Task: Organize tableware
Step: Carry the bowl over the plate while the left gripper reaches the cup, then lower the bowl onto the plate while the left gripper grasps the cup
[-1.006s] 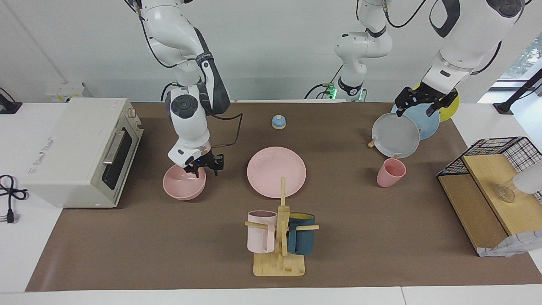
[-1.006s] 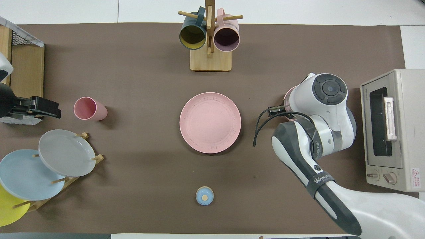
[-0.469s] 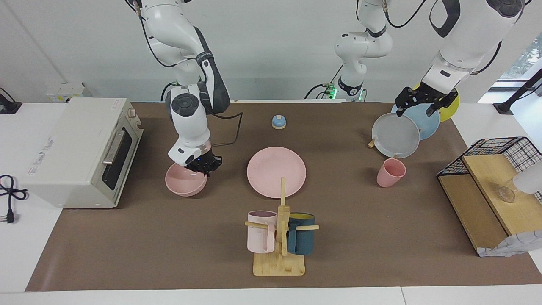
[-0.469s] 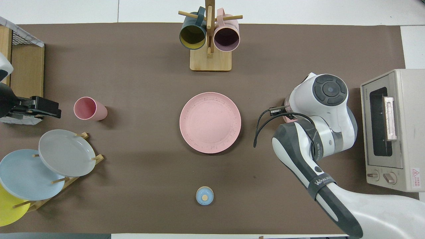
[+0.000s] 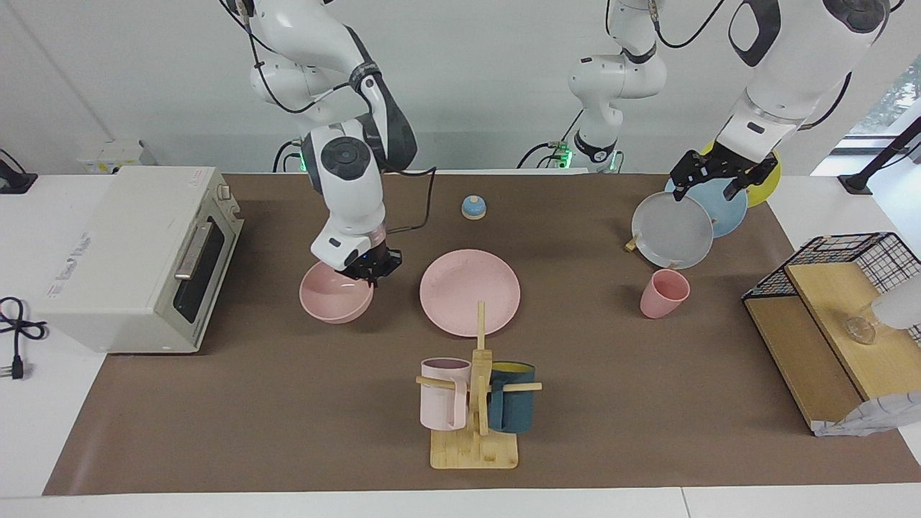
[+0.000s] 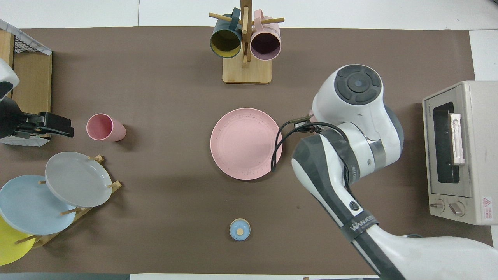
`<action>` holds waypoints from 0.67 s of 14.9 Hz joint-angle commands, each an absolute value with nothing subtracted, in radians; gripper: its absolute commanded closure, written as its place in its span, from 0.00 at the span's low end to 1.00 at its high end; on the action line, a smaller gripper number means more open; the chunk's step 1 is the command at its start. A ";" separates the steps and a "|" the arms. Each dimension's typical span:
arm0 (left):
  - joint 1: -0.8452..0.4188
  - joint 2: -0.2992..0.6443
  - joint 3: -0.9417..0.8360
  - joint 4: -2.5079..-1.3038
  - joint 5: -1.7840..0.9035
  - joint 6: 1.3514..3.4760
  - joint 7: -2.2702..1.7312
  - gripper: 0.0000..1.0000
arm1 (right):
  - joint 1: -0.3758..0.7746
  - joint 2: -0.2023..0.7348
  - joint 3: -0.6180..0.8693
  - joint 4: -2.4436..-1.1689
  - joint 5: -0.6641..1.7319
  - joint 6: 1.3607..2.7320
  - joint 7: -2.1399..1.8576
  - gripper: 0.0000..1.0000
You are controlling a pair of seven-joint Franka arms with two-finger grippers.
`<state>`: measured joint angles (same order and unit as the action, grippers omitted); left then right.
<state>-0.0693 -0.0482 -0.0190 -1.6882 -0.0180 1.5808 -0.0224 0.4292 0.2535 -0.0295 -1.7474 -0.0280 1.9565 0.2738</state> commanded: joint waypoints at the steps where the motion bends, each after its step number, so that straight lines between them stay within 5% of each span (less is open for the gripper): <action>1: -0.064 -0.005 -0.025 -1.738 -0.011 1.675 -0.032 0.00 | 0.565 0.440 -0.029 -1.452 -0.058 1.795 0.473 1.00; 5: -0.078 0.060 -0.026 -1.874 -0.014 1.880 -0.035 0.00 | 0.679 0.610 -0.028 -1.197 -0.054 1.750 0.610 1.00; 10: -0.092 0.089 -0.026 -2.009 -0.029 2.086 -0.071 0.00 | 0.745 0.623 -0.028 -1.258 -0.057 1.874 0.681 1.00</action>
<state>-0.0749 0.1043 -0.0310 -1.9639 -0.0229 2.0276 -0.0420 0.7394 0.6173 -0.0269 -1.2500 -0.0424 1.8484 0.6690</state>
